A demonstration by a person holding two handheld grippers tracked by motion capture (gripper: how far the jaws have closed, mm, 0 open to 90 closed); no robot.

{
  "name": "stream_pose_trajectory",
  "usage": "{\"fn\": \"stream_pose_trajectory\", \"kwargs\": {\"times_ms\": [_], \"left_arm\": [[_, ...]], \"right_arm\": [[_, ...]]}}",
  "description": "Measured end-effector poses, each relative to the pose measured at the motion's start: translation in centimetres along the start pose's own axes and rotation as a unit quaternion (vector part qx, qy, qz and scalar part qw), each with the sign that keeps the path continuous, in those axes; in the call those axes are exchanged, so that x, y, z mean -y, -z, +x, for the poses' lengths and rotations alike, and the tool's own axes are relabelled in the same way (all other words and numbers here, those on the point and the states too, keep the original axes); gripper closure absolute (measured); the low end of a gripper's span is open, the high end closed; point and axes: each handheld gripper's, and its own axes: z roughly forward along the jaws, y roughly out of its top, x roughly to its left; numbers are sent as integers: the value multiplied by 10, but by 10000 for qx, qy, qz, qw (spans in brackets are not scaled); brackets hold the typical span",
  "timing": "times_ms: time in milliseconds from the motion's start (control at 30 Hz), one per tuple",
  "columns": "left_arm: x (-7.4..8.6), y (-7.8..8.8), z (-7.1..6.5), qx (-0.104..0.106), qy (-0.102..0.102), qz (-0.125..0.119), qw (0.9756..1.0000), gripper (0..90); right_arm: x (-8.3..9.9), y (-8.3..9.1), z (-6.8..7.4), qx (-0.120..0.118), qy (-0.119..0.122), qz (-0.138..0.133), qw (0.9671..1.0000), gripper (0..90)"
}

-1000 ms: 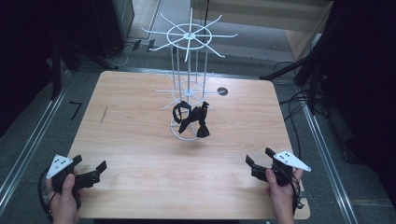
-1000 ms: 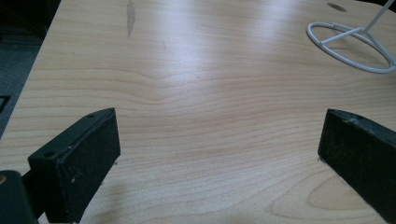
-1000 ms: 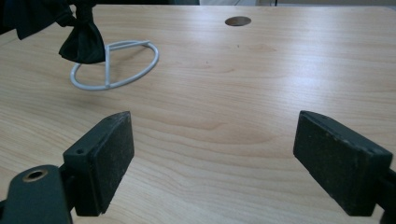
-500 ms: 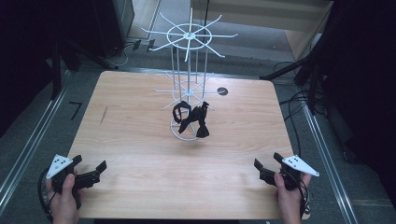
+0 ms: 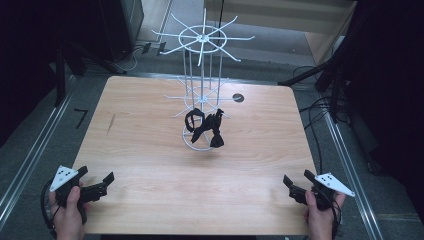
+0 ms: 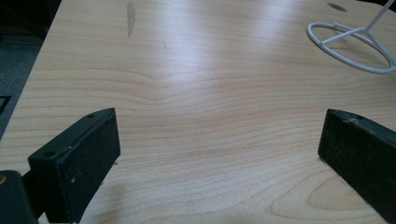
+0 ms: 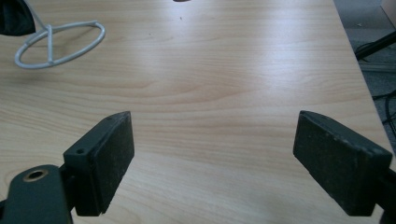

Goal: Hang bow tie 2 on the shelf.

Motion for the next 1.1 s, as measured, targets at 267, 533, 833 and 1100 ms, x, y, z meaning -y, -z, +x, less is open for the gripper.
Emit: {"fn": "stream_pose_trajectory", "kwargs": {"times_ms": [267,533,833,1100], "left_arm": [[0,0,0,1,-8,1,10000,0],[0,0,0,-5,-12,1,10000,0],[0,0,0,-4,-18,2,10000,0],[0,0,0,-1,-25,8,10000,0]], "right_arm": [[7,10,-12,156,-21,23,9999,128],[13,17,-21,223,-49,84,9997,127],[22,25,-33,448,12,254,9987,128],[24,31,-37,439,-33,209,9988,134]]}}
